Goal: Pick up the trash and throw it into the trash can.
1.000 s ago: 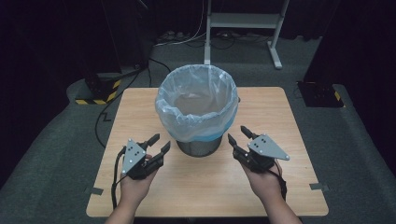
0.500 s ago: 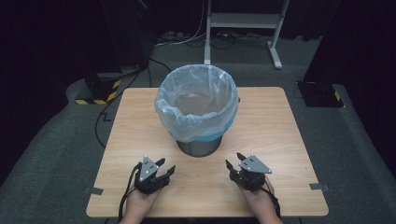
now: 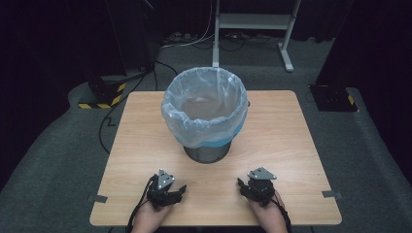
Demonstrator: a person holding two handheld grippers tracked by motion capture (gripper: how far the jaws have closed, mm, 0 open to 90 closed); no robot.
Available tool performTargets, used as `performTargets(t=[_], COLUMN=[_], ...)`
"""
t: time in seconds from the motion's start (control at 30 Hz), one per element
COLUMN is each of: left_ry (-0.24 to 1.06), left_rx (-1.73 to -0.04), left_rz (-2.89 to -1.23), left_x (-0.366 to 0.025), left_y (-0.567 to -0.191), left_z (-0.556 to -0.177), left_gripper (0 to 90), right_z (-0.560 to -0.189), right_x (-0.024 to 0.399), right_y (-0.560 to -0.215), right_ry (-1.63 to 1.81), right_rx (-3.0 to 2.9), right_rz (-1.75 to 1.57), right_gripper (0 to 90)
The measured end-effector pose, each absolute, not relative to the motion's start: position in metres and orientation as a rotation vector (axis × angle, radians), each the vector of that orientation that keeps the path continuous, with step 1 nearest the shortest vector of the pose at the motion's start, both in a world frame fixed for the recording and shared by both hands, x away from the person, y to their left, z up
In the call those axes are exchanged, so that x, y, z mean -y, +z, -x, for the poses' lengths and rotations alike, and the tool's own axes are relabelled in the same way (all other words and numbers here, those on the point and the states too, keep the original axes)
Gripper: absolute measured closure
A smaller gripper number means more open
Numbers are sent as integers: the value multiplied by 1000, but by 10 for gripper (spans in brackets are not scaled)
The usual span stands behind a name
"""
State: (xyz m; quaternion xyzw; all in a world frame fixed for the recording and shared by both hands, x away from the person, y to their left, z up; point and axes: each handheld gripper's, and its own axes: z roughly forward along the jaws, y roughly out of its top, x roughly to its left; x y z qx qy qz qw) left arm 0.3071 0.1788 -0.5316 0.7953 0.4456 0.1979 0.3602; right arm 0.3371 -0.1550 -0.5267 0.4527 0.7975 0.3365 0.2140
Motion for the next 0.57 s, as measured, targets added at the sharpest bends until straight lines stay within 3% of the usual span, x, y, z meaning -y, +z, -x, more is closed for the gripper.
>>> performTargets(t=[0.1,0.17,0.57], left_ry=[505,504,494], left_rx=[-1148,-1158,-1152], left_rz=[-2062,-2057,-2059], left_x=[-176,-175,-177], left_y=[-532,-532,-532], left_z=[-305,-304,-304], left_gripper=[221,220,221], right_z=[-340,-340,-341], right_x=[157,153,152], right_y=[-527,-527,-528], right_ry=[953,942,935], right_rx=[-2230,-2226,-2223], right_rz=[-1286,-1286,-1287], right_gripper=[343,304,261])
